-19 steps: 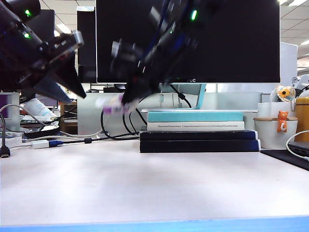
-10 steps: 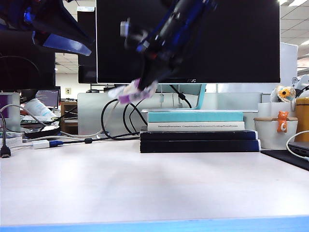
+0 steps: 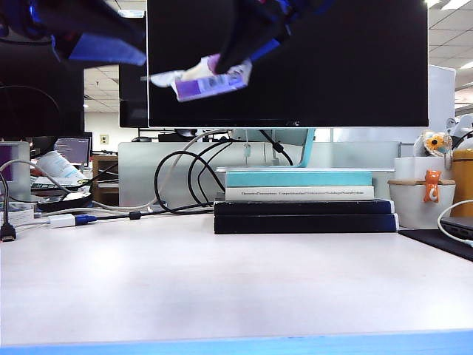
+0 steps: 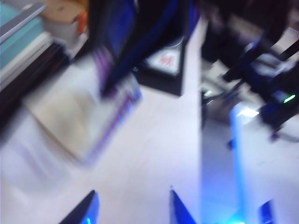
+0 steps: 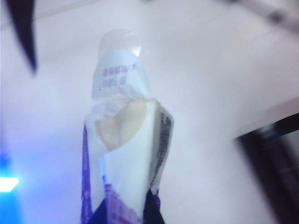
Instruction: Pick up a packet of tissues from the table with the left hand, then take a tissue from it with the right hand.
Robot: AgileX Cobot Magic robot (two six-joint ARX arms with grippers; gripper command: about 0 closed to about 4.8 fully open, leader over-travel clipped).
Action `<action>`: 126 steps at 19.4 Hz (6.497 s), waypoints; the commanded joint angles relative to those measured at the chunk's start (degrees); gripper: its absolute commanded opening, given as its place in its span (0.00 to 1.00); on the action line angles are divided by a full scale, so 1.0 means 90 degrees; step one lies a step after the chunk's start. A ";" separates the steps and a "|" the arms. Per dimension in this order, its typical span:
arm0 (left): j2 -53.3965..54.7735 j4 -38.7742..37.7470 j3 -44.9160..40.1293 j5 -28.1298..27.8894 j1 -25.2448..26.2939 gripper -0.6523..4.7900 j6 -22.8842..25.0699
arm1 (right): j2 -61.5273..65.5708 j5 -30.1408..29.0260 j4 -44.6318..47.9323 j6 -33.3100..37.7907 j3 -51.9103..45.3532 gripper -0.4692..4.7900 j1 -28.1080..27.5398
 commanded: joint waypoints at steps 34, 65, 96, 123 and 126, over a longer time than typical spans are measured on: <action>-0.0053 0.0182 0.0007 -0.0170 -0.0017 0.39 -0.0661 | -0.0046 -0.0758 0.0250 -0.0381 0.0027 0.08 0.0525; -0.0053 0.0568 0.0007 0.0080 -0.0323 0.11 -0.0884 | -0.0046 -0.0678 -0.0240 -0.0362 0.0027 0.50 0.0508; -0.0066 0.1117 0.0017 0.0381 -0.0299 0.11 -0.1610 | -0.0041 -0.0656 -0.0619 -0.0459 0.0017 0.40 0.0512; -0.0848 -0.0255 0.0015 -0.1957 -0.0279 0.11 0.0685 | -0.0010 -0.1175 -0.1030 -0.0454 0.0019 0.68 0.0512; -0.0848 -0.0697 0.0007 -0.2147 -0.0294 0.11 0.1532 | -0.0015 -0.1180 -0.1018 -0.0457 0.0024 0.68 0.0512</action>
